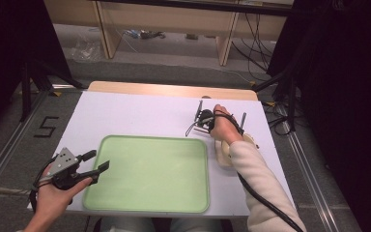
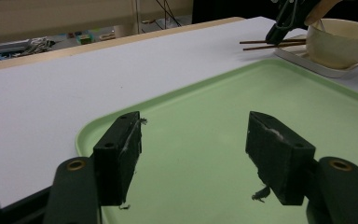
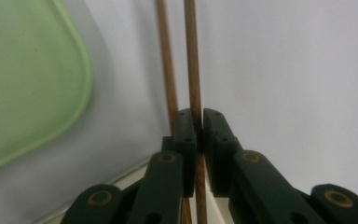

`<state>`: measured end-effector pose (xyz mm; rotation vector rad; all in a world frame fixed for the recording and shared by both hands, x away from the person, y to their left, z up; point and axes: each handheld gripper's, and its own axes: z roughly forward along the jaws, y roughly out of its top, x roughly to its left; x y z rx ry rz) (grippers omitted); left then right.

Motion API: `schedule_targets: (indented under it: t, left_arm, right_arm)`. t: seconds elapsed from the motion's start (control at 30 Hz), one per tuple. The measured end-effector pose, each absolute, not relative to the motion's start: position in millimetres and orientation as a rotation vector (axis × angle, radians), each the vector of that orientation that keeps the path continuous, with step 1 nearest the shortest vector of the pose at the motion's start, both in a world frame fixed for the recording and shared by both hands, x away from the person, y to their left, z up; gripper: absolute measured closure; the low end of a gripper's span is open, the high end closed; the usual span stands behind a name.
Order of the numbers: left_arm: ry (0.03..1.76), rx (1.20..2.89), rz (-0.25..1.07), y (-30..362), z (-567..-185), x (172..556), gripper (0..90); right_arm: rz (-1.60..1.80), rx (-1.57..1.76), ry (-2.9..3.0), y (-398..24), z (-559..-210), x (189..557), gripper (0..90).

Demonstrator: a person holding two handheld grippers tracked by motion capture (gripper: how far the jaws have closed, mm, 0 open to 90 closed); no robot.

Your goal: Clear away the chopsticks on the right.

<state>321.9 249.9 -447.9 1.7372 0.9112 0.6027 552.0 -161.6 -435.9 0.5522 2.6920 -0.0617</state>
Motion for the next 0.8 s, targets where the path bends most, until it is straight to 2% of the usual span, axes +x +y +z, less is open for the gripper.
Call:
schedule_targets:
  t: [0.8]
  left_arm:
    - [0.912,1.736,0.603,249.8,-447.9,321.8,35.6]
  right_arm:
    - [-0.081,0.451,2.703,-157.2,-433.3,550.8,87.4]
